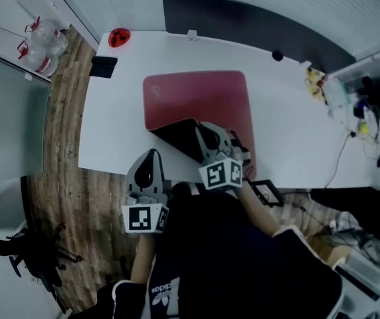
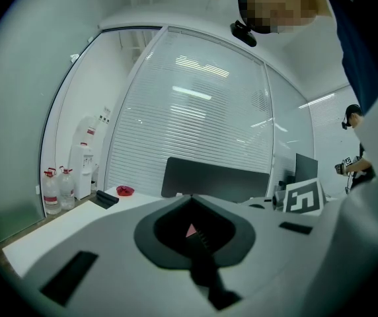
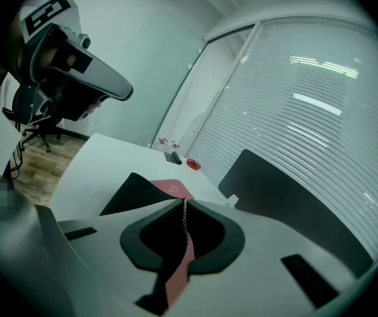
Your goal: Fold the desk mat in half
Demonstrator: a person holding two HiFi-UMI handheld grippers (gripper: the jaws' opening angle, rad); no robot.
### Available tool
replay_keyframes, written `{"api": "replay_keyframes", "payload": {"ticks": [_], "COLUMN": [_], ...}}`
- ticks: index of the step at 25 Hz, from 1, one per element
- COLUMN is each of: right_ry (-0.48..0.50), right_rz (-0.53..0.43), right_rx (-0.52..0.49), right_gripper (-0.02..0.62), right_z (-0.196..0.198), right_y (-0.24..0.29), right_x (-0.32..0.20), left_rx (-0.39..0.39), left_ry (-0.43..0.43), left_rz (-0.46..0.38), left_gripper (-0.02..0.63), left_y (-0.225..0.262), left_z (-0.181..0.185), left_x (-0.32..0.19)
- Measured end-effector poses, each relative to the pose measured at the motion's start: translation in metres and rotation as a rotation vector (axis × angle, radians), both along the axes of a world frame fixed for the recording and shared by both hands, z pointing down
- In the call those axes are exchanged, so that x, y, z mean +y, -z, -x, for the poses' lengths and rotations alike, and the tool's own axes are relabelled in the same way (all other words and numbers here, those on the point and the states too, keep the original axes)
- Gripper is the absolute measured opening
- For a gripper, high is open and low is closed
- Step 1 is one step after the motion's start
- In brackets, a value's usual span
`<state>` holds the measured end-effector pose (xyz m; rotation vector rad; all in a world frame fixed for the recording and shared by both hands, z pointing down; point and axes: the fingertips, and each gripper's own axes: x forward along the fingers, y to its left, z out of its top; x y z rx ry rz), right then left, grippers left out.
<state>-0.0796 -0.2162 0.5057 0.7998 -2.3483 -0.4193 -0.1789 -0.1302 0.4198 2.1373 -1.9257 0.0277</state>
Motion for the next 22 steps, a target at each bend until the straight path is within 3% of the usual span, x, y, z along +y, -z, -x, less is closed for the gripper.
{"api": "replay_keyframes", "payload": {"ticks": [22], "right_ry": [-0.055], "right_rz": [-0.011], "right_rx": [-0.03], "right_gripper": [0.017], "right_z": [-0.035], "right_y": [-0.002], "right_x": [-0.104], "left_rx": [-0.025], "left_ry": [0.02], "left_rz": [0.045], "left_gripper": [0.003], "left_y": [-0.003], "left_z": [-0.022], "left_x": [-0.059]}}
